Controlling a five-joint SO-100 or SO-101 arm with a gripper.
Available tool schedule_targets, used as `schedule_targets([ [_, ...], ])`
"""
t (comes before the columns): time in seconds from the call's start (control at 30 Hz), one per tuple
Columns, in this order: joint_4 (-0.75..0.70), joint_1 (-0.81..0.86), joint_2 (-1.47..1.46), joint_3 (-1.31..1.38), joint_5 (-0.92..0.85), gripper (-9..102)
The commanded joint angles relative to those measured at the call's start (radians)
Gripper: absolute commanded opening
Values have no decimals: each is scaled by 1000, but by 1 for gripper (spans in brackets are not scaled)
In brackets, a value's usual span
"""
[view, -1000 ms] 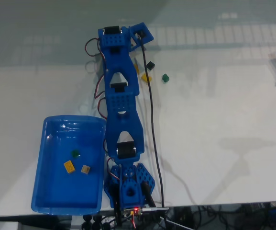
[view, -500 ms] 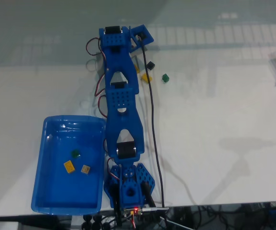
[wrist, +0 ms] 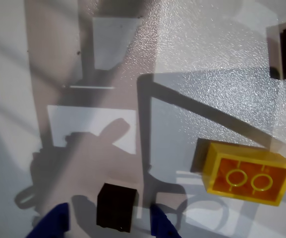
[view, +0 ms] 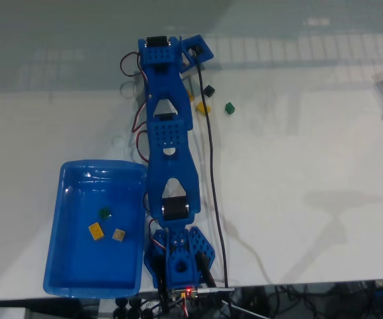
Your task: Pick up all the lego then put into the bin
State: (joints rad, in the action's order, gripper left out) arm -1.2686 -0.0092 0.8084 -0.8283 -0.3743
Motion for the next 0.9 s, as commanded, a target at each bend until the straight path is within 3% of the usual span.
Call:
schedule_targets([
  [0.0,-3,-5,-2,38,-11,16],
  [0.33,-14,-6,-29,63,-34,0],
  [0.57,-26,-9,-3,61,-35,0],
  [0.7,-49,-29,210,-40,-43,0],
  [0.87,-123,-160,713,-284,-135,0],
])
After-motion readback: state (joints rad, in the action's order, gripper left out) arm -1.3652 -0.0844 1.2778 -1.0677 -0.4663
